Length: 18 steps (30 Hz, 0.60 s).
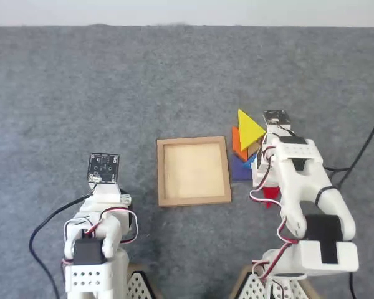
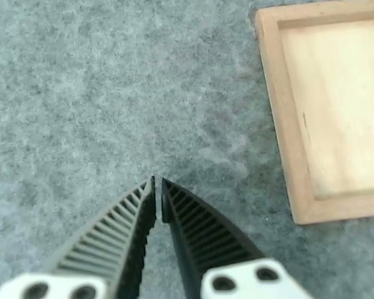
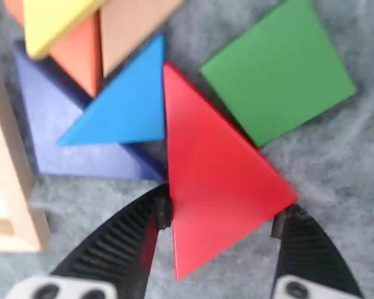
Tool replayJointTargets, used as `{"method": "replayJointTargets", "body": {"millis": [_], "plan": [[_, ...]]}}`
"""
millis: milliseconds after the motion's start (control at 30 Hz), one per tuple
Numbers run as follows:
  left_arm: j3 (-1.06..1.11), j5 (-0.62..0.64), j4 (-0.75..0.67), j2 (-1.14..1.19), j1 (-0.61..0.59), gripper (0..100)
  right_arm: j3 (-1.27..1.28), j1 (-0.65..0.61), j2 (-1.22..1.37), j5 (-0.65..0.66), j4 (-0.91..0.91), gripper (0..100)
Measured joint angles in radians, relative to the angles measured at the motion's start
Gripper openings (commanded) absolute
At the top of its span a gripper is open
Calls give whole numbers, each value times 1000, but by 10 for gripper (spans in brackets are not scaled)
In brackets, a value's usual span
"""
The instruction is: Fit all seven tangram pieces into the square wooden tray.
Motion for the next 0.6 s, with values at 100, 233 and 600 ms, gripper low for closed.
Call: {"method": "replayJointTargets", "body": {"millis": [100,233,600], "plan": [[0,0,0,0,0,15,-41,26,11,35,37,278],[0,0,0,0,0,15,-64,51,18,57,35,278],[0,0,0,0,0,15,-64,69,18,193,35,279]]}}
